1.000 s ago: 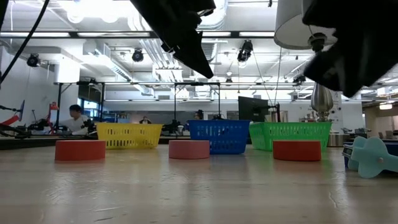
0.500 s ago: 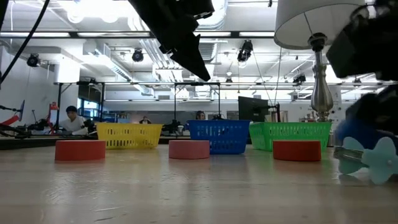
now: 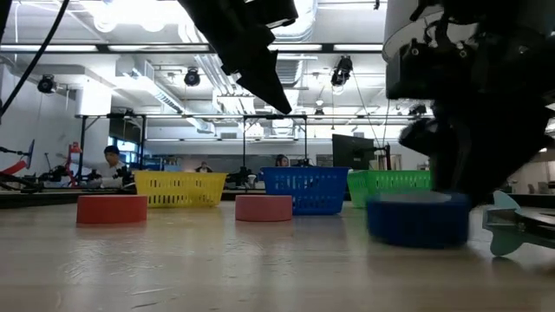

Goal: Pick and place Stapler, Stapler remover, tape
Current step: Put the light blue staple remover into the blue basket

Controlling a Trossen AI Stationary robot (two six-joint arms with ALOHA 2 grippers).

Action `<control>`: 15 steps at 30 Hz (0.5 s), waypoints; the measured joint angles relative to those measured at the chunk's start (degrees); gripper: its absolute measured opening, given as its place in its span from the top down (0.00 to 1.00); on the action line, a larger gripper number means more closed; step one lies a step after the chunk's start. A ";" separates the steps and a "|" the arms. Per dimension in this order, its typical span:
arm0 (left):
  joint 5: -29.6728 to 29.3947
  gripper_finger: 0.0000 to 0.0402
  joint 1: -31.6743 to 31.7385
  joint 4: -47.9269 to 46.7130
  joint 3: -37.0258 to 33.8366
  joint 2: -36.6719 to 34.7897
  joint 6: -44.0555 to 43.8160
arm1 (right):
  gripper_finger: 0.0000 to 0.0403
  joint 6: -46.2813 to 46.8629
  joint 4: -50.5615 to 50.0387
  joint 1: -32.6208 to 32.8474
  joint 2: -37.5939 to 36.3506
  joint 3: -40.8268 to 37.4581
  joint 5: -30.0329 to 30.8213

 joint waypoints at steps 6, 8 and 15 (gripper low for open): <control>-0.18 0.66 0.00 -0.57 0.00 0.00 -1.22 | 0.74 -1.51 -3.00 -2.43 -1.74 -0.17 0.61; -0.18 0.66 0.00 -0.62 0.00 0.00 -1.34 | 0.75 -0.41 -3.46 -2.04 -2.94 -0.20 -0.46; -0.16 0.66 0.00 -1.22 0.00 0.00 -2.07 | 0.77 0.33 2.04 3.15 -6.90 -0.26 -4.21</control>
